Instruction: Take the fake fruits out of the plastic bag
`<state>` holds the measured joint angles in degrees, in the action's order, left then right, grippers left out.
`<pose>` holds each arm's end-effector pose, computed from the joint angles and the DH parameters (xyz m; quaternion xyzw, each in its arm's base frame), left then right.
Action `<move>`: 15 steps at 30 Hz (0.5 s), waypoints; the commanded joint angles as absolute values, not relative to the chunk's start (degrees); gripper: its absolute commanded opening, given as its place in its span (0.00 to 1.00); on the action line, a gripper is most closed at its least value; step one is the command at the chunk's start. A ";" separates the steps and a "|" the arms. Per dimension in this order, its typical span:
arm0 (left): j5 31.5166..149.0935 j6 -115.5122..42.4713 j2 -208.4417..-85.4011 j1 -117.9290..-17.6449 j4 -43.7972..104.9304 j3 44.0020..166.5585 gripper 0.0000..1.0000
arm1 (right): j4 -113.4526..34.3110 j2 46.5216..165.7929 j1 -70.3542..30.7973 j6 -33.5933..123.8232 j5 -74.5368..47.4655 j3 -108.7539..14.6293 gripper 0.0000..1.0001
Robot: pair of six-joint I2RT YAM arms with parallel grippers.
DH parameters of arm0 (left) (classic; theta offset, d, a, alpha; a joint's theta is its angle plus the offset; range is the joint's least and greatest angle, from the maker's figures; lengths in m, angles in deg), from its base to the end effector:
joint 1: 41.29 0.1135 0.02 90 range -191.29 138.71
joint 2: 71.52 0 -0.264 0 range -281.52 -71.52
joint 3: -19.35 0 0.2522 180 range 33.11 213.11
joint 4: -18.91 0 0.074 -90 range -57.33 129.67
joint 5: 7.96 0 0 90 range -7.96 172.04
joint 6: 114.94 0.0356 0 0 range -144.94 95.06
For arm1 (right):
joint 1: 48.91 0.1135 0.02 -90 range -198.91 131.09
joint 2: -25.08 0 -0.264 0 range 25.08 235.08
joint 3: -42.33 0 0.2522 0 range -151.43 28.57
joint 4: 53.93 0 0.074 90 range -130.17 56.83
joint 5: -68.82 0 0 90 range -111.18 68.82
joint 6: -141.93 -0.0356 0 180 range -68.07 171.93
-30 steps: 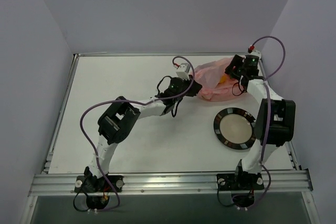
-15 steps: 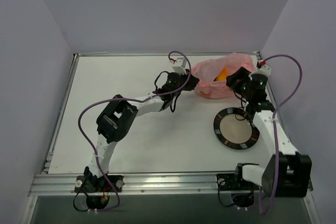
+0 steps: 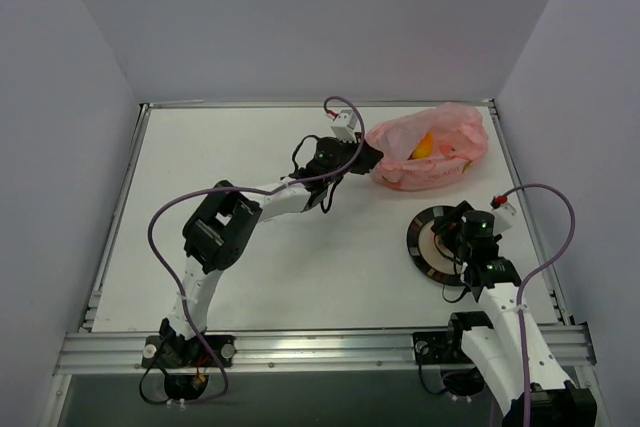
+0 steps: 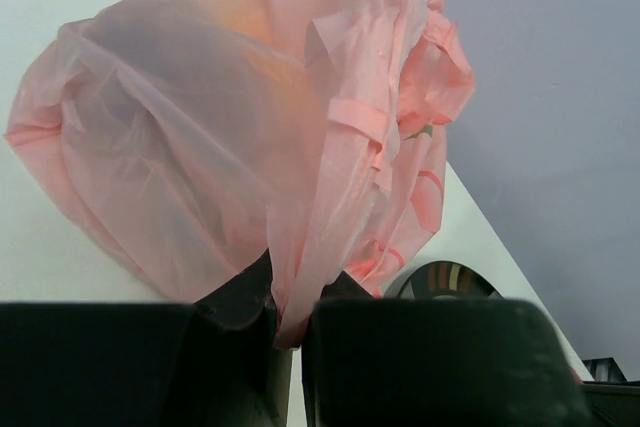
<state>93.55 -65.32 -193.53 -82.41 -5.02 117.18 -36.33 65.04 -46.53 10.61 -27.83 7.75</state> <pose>0.3712 -0.3334 0.2336 0.0753 0.7046 -0.5121 0.4854 0.1694 0.0029 0.2167 0.3076 0.7741 0.1602 0.5296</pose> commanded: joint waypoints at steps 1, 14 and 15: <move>97.77 -63.88 -189.38 -81.89 -9.69 117.66 0.02 | -34.90 66.20 -45.39 7.11 -33.30 7.22 0.24; 103.57 -62.47 -188.15 -81.54 -12.76 114.41 0.02 | -33.58 67.61 -41.96 6.14 -35.50 6.34 0.86; 103.93 -62.82 -188.23 -81.37 -13.20 114.15 0.02 | -33.23 67.62 -41.96 6.49 -35.50 5.47 0.87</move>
<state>101.22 -63.88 -192.57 -82.35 -7.99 113.95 -34.91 68.30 -42.42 6.57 -32.66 7.88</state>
